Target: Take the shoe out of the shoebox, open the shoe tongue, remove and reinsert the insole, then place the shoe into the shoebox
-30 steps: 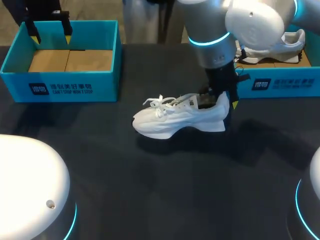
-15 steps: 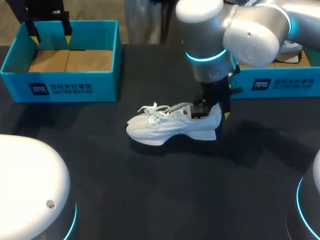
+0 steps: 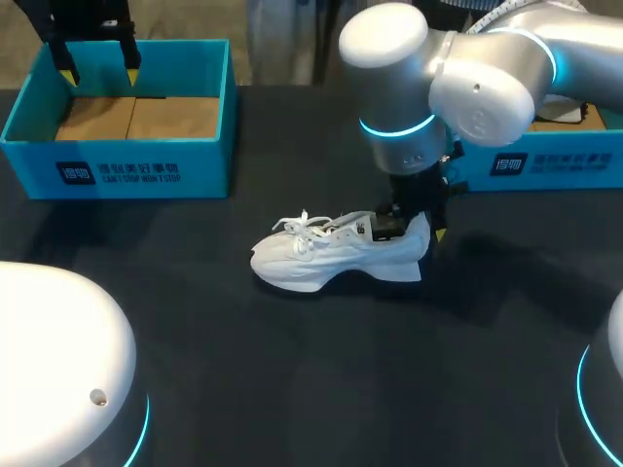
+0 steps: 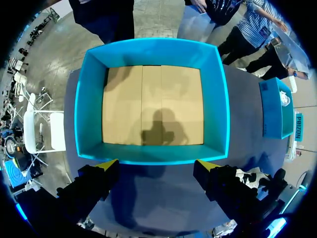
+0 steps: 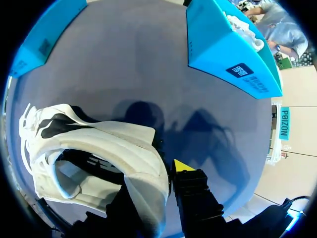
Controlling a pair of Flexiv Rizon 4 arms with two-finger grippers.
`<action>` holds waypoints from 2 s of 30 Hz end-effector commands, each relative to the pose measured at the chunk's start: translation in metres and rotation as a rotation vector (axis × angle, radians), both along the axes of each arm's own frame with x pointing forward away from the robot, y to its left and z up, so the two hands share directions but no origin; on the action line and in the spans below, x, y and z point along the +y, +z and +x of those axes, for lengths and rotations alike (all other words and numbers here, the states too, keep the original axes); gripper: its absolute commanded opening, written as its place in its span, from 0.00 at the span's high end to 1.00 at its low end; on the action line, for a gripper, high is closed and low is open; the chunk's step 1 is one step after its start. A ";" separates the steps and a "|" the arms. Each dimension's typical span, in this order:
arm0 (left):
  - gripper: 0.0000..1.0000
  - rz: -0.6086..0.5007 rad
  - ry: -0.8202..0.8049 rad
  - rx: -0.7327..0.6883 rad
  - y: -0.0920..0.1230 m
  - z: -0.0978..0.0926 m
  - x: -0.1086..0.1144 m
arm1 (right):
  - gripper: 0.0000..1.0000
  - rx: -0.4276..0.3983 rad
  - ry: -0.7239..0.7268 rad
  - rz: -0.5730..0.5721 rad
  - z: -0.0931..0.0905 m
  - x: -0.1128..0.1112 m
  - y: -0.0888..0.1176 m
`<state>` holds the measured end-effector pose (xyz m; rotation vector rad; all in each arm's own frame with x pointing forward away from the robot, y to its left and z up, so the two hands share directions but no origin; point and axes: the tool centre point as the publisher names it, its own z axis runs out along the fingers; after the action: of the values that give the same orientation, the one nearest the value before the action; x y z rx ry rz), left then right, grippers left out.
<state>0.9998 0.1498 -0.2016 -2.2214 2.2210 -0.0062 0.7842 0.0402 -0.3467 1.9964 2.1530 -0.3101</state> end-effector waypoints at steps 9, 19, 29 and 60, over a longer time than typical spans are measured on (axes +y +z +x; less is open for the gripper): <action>0.00 0.001 0.000 0.001 0.001 0.000 0.000 | 1.00 -0.015 -0.023 -0.002 0.000 -0.003 -0.009; 0.00 0.001 0.000 0.001 0.001 0.000 0.000 | 1.00 -0.065 -0.010 -0.008 0.007 -0.001 -0.019; 0.00 0.001 0.000 0.001 0.001 0.000 0.000 | 0.00 -0.059 0.013 0.013 -0.002 0.000 0.007; 0.00 0.001 0.000 0.001 0.001 0.000 0.000 | 0.00 -0.203 1.350 0.314 0.028 0.039 0.118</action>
<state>0.9998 0.1499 -0.2016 -2.2215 2.2209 -0.0062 0.8118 0.0877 -0.2254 1.0130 2.6863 0.2054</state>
